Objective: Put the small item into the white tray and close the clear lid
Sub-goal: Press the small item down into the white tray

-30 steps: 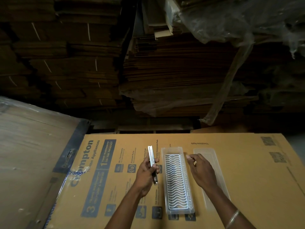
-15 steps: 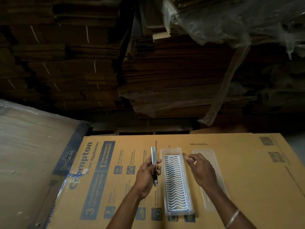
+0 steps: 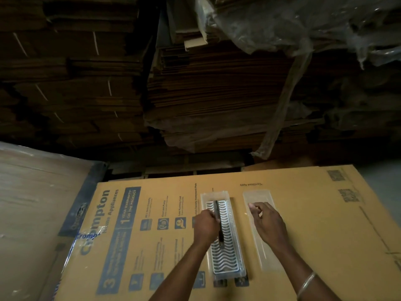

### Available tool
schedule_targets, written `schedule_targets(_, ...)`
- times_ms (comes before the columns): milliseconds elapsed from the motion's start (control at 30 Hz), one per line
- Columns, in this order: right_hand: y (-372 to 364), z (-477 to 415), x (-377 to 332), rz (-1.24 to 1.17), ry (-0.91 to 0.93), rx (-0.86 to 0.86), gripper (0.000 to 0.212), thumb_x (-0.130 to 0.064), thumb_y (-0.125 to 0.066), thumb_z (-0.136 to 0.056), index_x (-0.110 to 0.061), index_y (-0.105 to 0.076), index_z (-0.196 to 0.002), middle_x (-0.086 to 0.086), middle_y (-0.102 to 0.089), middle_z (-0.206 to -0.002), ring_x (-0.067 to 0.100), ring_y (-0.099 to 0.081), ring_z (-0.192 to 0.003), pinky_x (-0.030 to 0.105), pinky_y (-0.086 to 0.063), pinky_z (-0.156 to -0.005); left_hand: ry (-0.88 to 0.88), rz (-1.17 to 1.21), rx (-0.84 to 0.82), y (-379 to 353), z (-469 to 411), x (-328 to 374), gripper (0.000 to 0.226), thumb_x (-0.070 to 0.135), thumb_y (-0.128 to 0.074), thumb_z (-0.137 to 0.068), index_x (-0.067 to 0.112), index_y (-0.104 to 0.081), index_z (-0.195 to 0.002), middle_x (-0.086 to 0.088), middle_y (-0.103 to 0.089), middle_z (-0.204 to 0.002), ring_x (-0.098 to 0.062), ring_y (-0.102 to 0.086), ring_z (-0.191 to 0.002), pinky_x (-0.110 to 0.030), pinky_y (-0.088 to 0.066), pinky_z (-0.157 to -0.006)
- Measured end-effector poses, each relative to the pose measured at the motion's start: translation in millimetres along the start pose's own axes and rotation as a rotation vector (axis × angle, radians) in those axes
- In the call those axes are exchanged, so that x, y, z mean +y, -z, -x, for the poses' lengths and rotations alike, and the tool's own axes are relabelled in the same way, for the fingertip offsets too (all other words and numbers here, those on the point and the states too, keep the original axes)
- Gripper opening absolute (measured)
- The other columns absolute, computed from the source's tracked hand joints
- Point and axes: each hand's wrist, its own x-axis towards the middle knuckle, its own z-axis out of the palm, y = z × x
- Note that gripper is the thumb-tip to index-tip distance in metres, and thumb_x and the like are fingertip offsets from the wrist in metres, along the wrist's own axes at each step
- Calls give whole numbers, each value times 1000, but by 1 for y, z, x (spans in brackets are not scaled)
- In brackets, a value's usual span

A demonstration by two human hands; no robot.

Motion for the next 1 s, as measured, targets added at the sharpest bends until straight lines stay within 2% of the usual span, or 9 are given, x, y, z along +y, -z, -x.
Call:
schedule_targets(133, -2, 7, 32, 43, -105, -13, 49, -62, -37, -95, -26, -69, -102, -5, -68, -102, 15, -65, -86, 36, -53, -70, -15, -308, -160, -23, -8, 10, 22, 1, -56, -92, 11, -50, -73, -8, -61, -76, -31, -68, -90, -42, -55, -78)
schedule_targets(200, -3, 12, 46, 66, -150, -36, 56, -67, -32, -92, -26, -69, -102, -5, -67, -100, 15, -63, -84, 35, -52, -69, 0, -385, -210, -31, -11, 11, 7, 2, -55, -95, 5, -60, -98, -14, -69, -103, -31, -67, -109, -38, -55, -88)
schedule_targets(267, -3, 18, 55, 83, -177, -55, 61, -69, -29, -90, -25, -70, -102, -5, -66, -99, 16, -62, -82, 34, -50, -68, 20, -426, -220, -36, -14, 9, 10, 4, -58, -95, 6, -58, -105, -10, -66, -99, -29, -65, -114, -37, -54, -93)
schedule_targets(333, -3, 22, 63, 92, -205, -71, 63, -70, -28, -88, -24, -69, -102, -3, -66, -100, 18, -63, -84, 33, -48, -67, 16, -442, -203, -39, -17, 5, 6, 5, -58, -95, 8, -57, -101, -7, -63, -94, -29, -65, -114, -38, -55, -94)
schedule_targets(500, -5, 28, 71, 125, -239, -117, 52, -61, -41, -94, -19, -67, -109, 4, -65, -112, 24, -65, -96, 34, -50, -74, 60, -443, -158, -43, -18, 5, 19, 3, -51, -99, -1, -62, -114, -16, -70, -116, -27, -68, -109, -35, -55, -92)
schedule_targets(600, -6, 29, 69, 182, -268, -177, 49, -54, -51, -95, -14, -62, -121, 7, -56, -122, 27, -58, -106, 38, -51, -81, 74, -442, -166, -46, -14, 5, 20, 3, -62, -94, -1, -62, -113, -14, -70, -114, -26, -69, -108, -34, -56, -92)
schedule_targets(700, -9, 30, 64, 336, -251, -212, 64, -62, -52, -90, -16, -50, -135, 8, -49, -129, 26, -48, -114, 39, -47, -92, 57, -417, -127, -50, -15, 0, 28, 4, -76, -84, 2, -64, -109, -11, -70, -111, -22, -70, -104, -31, -57, -86)
schedule_targets(833, -18, 33, 59, 415, -331, -274, 99, -79, -57, -72, -22, -31, -149, 11, -39, -140, 31, -37, -126, 43, -42, -100, 18, -370, -114, -53, -17, -5, 22, 3, -55, -96, -2, -65, -114, -14, -67, -118, -26, -66, -110, -32, -54, -88)
schedule_targets(1000, -29, 32, 60, 417, -394, -298, 115, -76, -69, -62, -17, -23, -150, 18, -34, -144, 36, -33, -130, 47, -47, -99, -21, -343, -5, -42, -12, -4, 21, 5, -56, -94, 5, -67, -111, -12, -71, -111, -25, -70, -98, -33, -55, -75)
